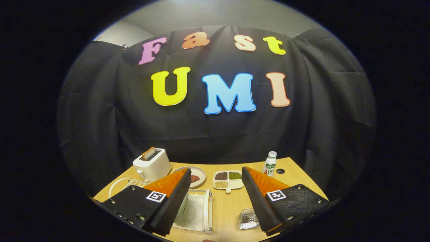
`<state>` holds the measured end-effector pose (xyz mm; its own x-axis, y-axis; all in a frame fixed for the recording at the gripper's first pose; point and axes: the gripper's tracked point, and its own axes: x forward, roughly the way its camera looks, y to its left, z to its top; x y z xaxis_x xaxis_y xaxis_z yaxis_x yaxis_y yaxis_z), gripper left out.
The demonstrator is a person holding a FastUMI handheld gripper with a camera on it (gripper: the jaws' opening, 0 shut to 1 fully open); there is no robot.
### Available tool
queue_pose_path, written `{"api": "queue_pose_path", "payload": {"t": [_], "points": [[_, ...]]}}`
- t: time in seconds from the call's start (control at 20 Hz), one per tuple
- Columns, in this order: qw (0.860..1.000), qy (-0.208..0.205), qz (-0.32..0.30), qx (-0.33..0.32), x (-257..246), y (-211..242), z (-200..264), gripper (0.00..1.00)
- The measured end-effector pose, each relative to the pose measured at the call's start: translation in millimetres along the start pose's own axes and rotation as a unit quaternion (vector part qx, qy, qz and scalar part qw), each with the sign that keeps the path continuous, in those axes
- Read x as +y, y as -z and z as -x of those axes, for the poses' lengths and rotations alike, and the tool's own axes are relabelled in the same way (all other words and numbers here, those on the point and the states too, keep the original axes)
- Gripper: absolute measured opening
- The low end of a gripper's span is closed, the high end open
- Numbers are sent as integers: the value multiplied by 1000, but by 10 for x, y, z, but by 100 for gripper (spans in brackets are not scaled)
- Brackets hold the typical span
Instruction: Take the plate from the dish rack, then take the spoon from the basket and place it into the plate.
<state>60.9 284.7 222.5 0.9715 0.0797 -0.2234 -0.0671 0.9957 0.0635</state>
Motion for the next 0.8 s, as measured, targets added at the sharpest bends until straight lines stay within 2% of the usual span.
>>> {"api": "queue_pose_path", "payload": {"t": [0.45,0.75,0.8], "points": [[989,-25,-5,146,467,401,-301,93],[969,17,3,245,604,753,-383,94],[967,22,6,255,645,792,-409,86]]}}
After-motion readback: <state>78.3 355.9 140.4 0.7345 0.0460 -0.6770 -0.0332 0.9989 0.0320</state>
